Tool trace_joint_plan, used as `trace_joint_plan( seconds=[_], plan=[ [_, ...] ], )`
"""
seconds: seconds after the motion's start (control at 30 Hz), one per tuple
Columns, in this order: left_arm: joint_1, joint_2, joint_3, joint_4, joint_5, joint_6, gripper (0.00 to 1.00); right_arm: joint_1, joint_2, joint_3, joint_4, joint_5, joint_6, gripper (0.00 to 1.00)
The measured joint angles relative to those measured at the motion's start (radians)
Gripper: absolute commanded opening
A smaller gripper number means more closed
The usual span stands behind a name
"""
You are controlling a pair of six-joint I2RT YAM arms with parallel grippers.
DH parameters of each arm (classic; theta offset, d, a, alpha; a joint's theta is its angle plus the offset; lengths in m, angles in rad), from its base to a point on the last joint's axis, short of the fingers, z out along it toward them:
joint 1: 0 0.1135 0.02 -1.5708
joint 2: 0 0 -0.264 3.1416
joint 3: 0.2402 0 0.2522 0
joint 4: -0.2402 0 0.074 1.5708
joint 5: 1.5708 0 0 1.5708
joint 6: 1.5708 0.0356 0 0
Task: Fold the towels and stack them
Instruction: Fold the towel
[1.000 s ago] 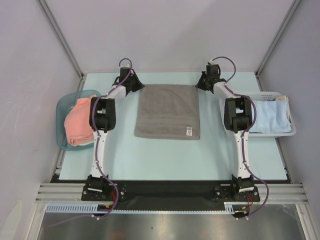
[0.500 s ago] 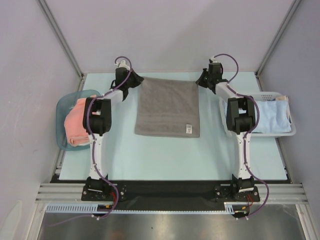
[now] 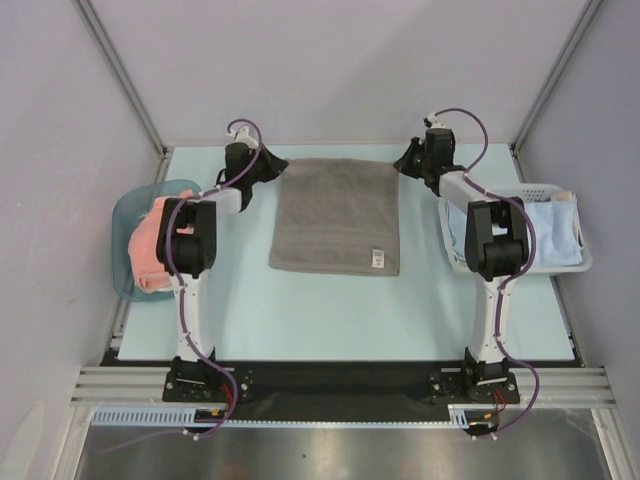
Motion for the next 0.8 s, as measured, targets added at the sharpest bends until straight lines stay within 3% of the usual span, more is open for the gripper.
trace_joint_plan(
  seconds=[0.8],
  plan=[
    [0.002,-0.345,-0.454,-0.043,-0.013,-0.029,0.0,0.03,-0.377,-0.472,0.022,-0.009,0.033,0.0]
  ],
)
